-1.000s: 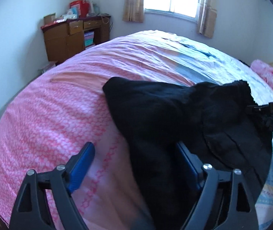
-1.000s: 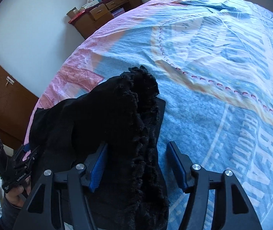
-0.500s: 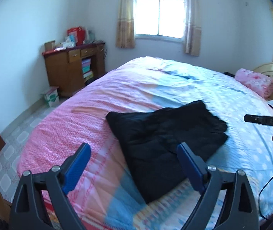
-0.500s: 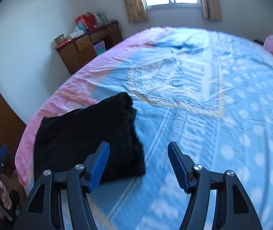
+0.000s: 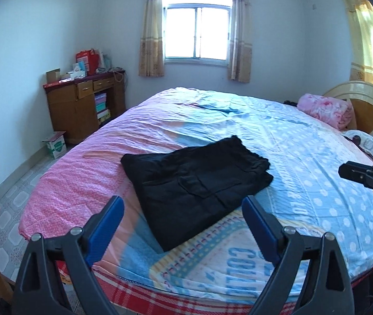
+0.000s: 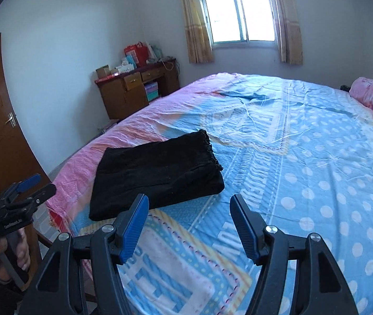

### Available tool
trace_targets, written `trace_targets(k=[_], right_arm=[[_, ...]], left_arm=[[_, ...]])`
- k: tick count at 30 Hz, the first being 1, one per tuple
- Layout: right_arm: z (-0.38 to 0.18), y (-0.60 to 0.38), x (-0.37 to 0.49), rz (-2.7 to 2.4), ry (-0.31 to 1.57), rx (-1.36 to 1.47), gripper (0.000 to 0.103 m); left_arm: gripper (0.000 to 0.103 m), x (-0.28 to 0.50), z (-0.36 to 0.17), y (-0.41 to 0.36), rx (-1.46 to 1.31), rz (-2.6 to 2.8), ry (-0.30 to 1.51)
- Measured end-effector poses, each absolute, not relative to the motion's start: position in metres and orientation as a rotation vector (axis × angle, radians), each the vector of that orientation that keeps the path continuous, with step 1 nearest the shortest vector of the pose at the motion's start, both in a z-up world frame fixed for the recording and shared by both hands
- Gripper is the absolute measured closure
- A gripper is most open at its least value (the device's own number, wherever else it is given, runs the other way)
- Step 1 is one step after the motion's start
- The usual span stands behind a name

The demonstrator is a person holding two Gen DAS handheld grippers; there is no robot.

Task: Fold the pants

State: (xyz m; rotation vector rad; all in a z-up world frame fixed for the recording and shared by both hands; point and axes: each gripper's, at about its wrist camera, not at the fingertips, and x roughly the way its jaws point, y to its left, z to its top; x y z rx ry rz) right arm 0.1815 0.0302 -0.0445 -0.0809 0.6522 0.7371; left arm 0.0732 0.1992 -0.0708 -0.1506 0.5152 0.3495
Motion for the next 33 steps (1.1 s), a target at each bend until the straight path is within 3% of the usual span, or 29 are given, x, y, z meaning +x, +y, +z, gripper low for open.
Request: trace_targets(k=[33], right_arm=[[-0.036, 0.023, 0.110, 0.715, 0.582, -0.086, 0.037]], left_arm=[[0.004, 0.048, -0.057, 0.178, -0.148, 0.295, 0.466]])
